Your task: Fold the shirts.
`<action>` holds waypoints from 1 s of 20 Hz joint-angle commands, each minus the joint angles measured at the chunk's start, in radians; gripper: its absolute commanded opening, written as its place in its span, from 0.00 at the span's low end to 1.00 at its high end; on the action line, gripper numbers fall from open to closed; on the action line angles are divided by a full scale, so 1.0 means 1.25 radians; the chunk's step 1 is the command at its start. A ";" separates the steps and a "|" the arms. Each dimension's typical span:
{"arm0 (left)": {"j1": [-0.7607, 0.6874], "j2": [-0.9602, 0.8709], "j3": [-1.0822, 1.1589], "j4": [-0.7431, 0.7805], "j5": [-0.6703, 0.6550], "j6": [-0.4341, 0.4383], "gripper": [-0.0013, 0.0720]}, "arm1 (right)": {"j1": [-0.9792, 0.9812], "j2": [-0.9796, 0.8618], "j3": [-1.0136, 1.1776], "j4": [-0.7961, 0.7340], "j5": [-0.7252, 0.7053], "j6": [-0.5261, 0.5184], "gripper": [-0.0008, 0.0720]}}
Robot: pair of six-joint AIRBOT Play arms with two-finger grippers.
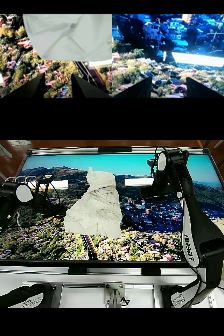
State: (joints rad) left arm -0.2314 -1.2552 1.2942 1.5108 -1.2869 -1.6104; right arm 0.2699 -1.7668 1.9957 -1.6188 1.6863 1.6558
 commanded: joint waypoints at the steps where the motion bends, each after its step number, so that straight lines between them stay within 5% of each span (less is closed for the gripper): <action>1: 0.000 0.001 0.001 0.000 0.000 0.000 0.56 | 0.001 0.000 0.001 0.000 0.000 0.000 0.76; 16: 0.000 0.001 0.001 0.000 0.001 0.000 0.56 | 0.001 0.000 0.001 0.000 0.000 0.000 0.76; 20: 0.000 -0.015 0.000 -0.037 0.088 0.000 0.56 | 0.001 0.000 0.001 0.001 -0.025 0.004 0.76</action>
State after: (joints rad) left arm -0.2314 -1.2629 1.2942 1.4963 -1.2469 -1.6100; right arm 0.2699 -1.7668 1.9957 -1.6184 1.6821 1.6558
